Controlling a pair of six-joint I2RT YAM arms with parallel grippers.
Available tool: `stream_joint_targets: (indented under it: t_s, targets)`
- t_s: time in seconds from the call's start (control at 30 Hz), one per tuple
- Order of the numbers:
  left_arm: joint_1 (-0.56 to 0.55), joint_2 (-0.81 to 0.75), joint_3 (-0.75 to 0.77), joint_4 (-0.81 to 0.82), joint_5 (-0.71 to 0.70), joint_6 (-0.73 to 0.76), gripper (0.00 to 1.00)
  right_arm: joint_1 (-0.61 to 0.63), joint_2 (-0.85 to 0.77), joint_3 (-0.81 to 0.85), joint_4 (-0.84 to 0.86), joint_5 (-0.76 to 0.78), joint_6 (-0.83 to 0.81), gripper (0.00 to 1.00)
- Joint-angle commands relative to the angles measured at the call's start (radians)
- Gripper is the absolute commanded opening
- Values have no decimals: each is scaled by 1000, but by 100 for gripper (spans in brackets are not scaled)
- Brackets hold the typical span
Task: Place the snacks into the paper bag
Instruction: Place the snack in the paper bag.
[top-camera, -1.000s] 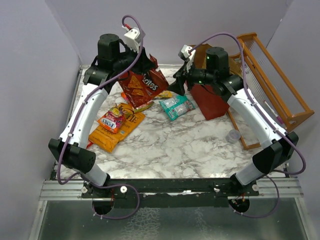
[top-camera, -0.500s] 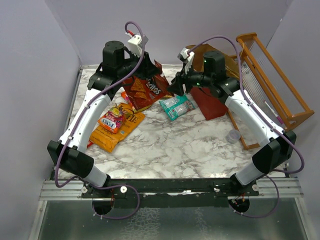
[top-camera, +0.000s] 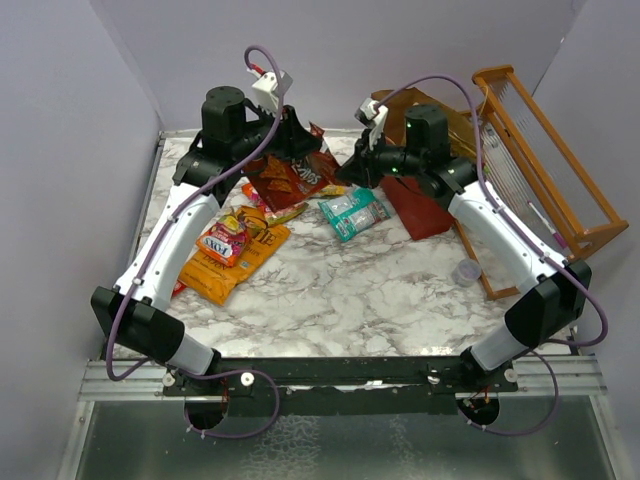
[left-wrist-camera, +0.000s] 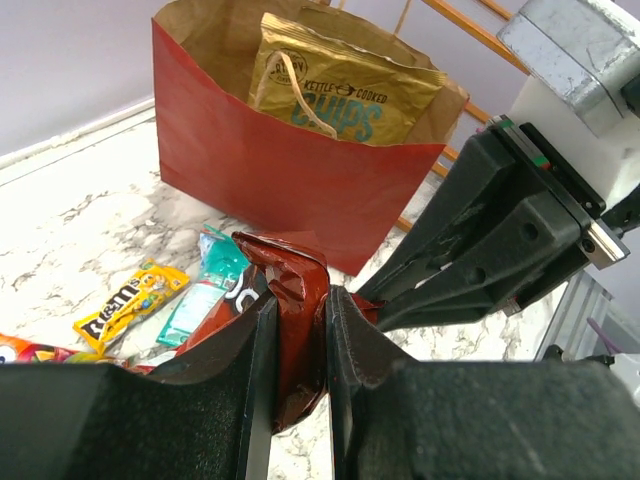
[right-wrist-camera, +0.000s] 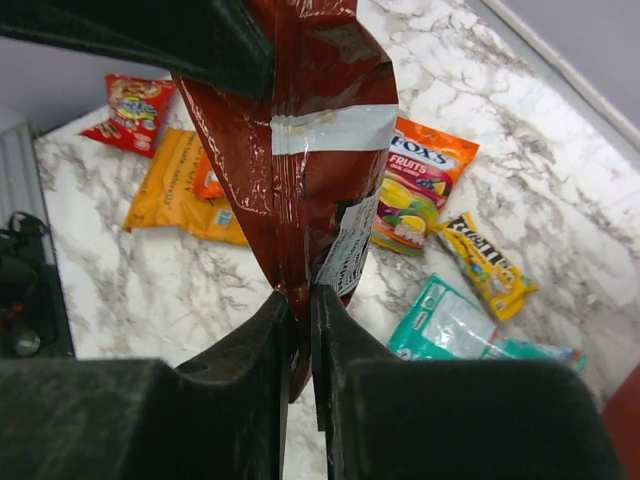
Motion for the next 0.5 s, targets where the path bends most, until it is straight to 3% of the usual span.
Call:
stream_joint_targets:
  t_s: [0.0,0.1,0.33,0.47]
  targets:
    - [-4,-51,-22,74,79,-30,0,2,-63,-7,28,24,-27,2]
    - [-4,-60,-44,84,93,-1,0,1,-92,-6,4,41,-65,1]
    - [-4,-73,-68,82,126,85,23,-72,-156,7,-48,11,-77,1]
    - [-1,-79,-57,48,127,128,41,-138,-195,9,-58,-18,-75,1]
